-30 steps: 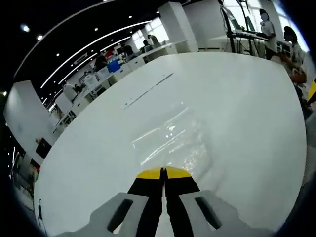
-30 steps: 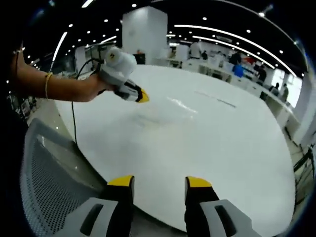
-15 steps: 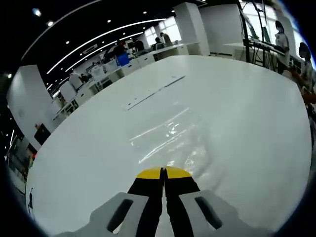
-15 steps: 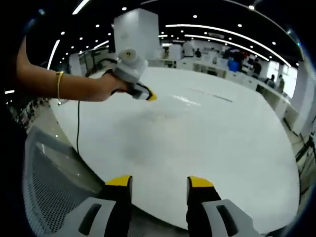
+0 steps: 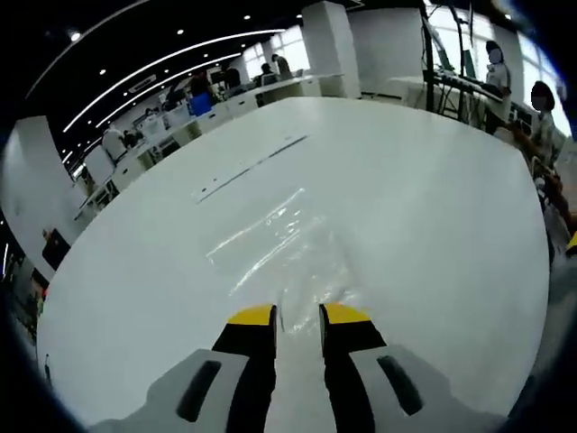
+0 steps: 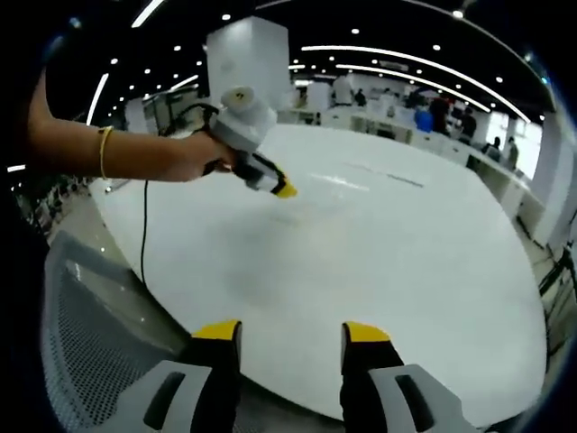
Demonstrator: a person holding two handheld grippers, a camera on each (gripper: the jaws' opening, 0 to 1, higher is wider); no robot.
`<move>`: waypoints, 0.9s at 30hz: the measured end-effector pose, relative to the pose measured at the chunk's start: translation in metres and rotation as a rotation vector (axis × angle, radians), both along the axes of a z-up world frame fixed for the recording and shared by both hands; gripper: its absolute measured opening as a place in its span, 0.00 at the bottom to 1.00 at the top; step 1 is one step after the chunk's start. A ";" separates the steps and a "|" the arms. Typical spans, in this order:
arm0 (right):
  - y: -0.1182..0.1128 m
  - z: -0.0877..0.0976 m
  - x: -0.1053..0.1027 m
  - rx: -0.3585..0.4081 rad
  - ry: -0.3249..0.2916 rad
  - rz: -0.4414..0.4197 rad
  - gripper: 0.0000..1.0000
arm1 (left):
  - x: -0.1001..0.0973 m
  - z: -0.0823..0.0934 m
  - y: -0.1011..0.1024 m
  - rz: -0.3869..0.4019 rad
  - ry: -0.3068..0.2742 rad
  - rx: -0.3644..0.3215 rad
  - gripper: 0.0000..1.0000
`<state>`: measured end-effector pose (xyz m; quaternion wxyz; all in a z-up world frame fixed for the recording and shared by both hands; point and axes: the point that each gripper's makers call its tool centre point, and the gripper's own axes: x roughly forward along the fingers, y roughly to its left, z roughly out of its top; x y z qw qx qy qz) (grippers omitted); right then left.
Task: Open the resealable bag by pulling the two sides of the seal apart until the entire bag opening is separated and visibly accessible.
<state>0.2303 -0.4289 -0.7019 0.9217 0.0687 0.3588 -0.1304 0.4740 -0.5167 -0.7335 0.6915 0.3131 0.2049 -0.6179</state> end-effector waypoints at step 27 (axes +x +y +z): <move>-0.003 0.010 0.003 -0.004 -0.064 -0.010 0.46 | -0.020 0.064 0.074 -0.059 0.160 -0.191 0.58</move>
